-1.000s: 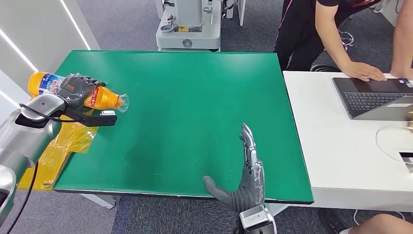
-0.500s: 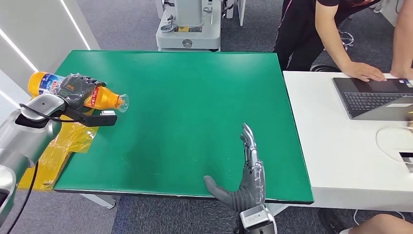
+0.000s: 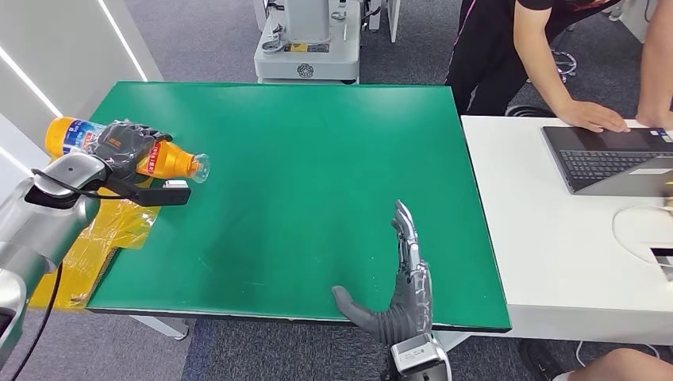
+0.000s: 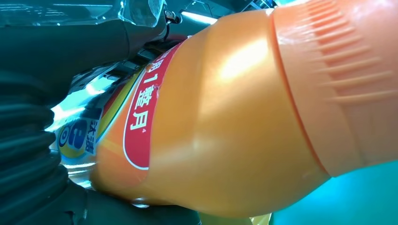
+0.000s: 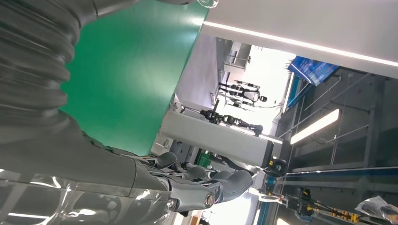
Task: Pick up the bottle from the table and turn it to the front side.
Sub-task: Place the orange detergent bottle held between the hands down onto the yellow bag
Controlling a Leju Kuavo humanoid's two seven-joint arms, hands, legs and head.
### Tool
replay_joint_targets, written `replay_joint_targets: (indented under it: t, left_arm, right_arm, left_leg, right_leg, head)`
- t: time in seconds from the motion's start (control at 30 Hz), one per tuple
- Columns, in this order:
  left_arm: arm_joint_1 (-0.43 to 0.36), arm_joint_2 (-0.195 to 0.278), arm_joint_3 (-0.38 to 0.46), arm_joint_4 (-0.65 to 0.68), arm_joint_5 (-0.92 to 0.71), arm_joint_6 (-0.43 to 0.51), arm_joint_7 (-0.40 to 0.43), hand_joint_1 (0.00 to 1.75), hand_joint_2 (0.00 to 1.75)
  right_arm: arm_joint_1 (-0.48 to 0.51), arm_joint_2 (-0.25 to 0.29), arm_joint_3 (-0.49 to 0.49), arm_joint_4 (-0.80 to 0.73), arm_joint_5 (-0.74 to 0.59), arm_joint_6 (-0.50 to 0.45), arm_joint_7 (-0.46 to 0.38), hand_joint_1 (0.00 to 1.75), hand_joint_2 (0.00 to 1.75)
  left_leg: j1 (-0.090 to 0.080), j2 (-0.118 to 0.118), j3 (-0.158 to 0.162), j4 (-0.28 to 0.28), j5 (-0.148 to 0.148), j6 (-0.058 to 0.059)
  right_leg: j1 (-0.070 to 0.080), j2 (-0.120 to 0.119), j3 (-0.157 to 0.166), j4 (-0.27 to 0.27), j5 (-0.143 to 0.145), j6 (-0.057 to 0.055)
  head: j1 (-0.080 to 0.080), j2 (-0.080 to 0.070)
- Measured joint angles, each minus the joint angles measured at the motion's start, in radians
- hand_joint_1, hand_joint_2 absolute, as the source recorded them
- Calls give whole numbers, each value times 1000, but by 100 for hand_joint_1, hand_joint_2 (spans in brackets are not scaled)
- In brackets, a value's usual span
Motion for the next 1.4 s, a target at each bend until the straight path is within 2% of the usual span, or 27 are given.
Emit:
replay_joint_targets:
  t: [1.4]
  left_arm:
    - [-1, 0, 0, 5, 0, 0, 0, 175, 175]
  right_arm:
    - [0, 0, -2, 0, 0, 0, 0, 0, 175]
  left_leg:
    - [0, 0, 0, 0, 0, 0]
  right_leg:
    - [0, 0, 0, 0, 0, 0]
  head:
    - [0, 0]
